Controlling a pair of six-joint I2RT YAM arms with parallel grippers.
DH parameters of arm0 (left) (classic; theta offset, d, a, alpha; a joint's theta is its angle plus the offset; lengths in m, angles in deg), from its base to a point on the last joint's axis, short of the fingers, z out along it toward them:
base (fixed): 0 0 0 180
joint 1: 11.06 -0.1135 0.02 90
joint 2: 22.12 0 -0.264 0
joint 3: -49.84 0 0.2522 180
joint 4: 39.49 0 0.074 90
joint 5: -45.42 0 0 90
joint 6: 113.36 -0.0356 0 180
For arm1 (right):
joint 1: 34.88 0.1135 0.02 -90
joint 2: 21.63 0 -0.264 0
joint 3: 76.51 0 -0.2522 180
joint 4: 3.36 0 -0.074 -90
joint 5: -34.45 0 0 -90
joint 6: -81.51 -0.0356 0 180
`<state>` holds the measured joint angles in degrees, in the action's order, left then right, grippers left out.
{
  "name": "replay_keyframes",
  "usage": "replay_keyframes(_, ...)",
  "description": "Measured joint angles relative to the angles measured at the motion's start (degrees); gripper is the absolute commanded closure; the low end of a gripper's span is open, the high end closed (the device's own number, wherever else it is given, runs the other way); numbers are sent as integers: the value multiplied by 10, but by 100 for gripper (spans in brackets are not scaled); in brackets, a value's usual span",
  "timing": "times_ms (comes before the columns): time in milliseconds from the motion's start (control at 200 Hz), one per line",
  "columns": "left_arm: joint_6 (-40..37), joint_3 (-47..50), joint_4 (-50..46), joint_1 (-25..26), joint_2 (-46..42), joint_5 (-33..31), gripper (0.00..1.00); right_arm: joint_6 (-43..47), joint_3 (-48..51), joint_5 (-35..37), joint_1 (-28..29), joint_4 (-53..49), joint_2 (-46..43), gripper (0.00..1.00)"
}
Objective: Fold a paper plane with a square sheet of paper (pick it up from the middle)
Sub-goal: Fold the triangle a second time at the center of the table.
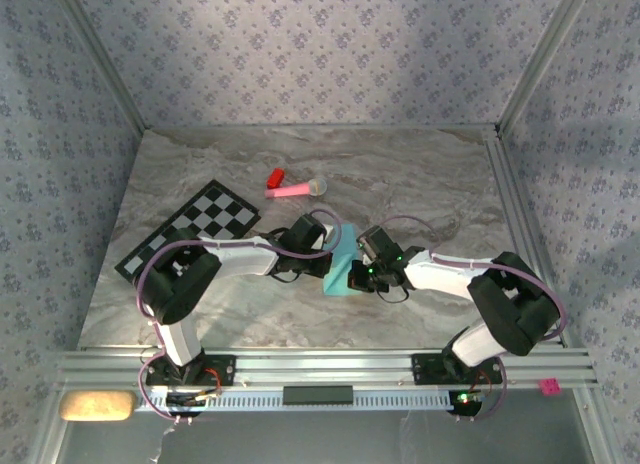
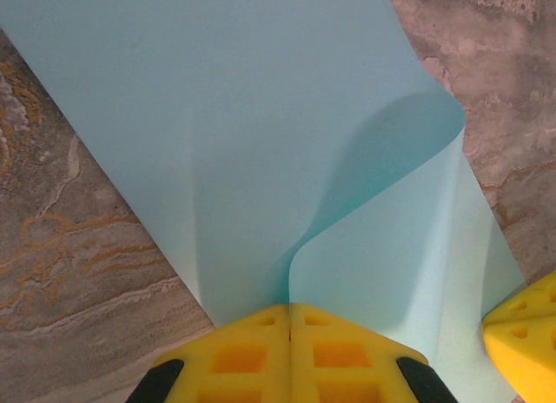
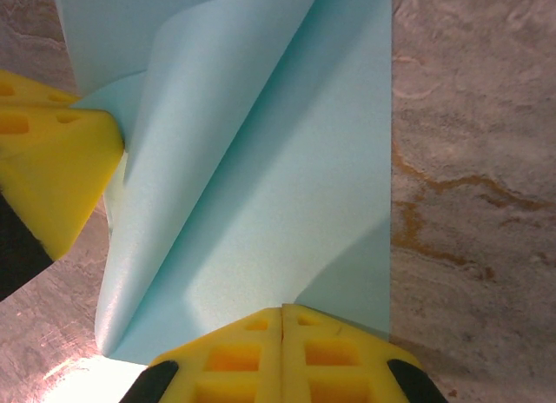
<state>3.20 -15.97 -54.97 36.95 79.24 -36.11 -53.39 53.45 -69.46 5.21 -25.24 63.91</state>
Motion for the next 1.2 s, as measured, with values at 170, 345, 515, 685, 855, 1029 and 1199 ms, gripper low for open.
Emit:
replay_keyframes(170, 0, 2, 1, 0, -3, -10, 95, 0, 0, 0, 0, 0, 0, 97)
replay_keyframes(345, -2, 7, 0, -8, -7, -6, 95, 0, 0, 0, 0, 0, 0, 97)
replay_keyframes(515, -6, 7, 1, -8, -7, 1, 94, 0, 0, 0, 0, 0, 0, 97)
replay_keyframes(685, -11, 7, 2, -8, -7, 10, 93, 0, -2, 0, 0, -1, 2, 97)
replay_keyframes(855, -13, 7, 3, -8, -7, 14, 93, 0, -5, -2, 0, -1, 4, 97)
replay_keyframes(1029, -17, 7, 3, -8, -7, 16, 93, 0, -6, -3, 0, -1, 6, 97)
replay_keyframes(1199, -21, 7, 2, -8, -7, 14, 93, 0, -7, -4, 0, -2, 8, 97)
